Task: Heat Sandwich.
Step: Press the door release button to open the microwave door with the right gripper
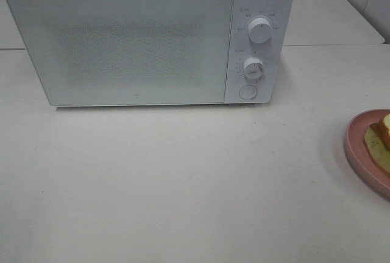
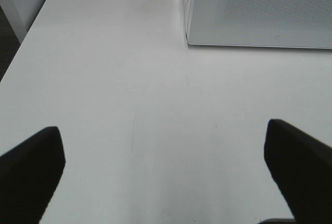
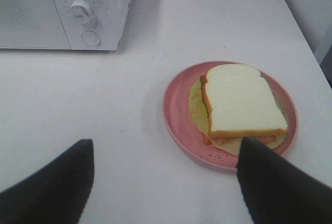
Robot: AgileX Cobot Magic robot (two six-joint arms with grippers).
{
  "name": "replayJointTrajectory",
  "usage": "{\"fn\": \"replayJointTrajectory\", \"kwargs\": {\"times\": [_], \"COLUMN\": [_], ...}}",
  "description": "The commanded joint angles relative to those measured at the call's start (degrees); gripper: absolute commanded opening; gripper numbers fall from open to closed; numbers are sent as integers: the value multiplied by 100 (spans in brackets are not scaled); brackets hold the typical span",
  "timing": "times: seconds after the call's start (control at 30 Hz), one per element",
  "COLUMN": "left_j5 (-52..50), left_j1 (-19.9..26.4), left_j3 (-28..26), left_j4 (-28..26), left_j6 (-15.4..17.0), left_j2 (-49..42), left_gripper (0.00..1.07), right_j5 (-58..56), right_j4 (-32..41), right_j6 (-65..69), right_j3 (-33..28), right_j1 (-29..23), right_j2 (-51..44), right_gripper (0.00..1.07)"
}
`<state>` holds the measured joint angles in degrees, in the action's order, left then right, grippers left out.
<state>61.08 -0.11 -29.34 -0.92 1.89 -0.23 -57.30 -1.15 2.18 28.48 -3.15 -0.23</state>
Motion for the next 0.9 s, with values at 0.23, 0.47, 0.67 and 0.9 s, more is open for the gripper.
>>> {"fn": "replayJointTrajectory", "kwargs": {"times": [0.23,0.47,0.67,0.9], "left_j5": [23,23,23,23], "left_j1": [6,6,6,6], "left_j3": [-29,-29,-29,-29], "left_j4": [23,23,23,23], "left_j6": [29,29,29,29], "left_j2": [-138,-138,-138,-138], "left_gripper": [102,102,102,102], "right_j5": [23,23,132,710], "right_j4": [-34,-34,115,241], "right_j6": [29,29,29,29], "right_j3": [0,0,172,269], "right_j1": [34,34,34,34], "right_j2": [-160,-160,29,493], "right_gripper": [74,74,74,74]}}
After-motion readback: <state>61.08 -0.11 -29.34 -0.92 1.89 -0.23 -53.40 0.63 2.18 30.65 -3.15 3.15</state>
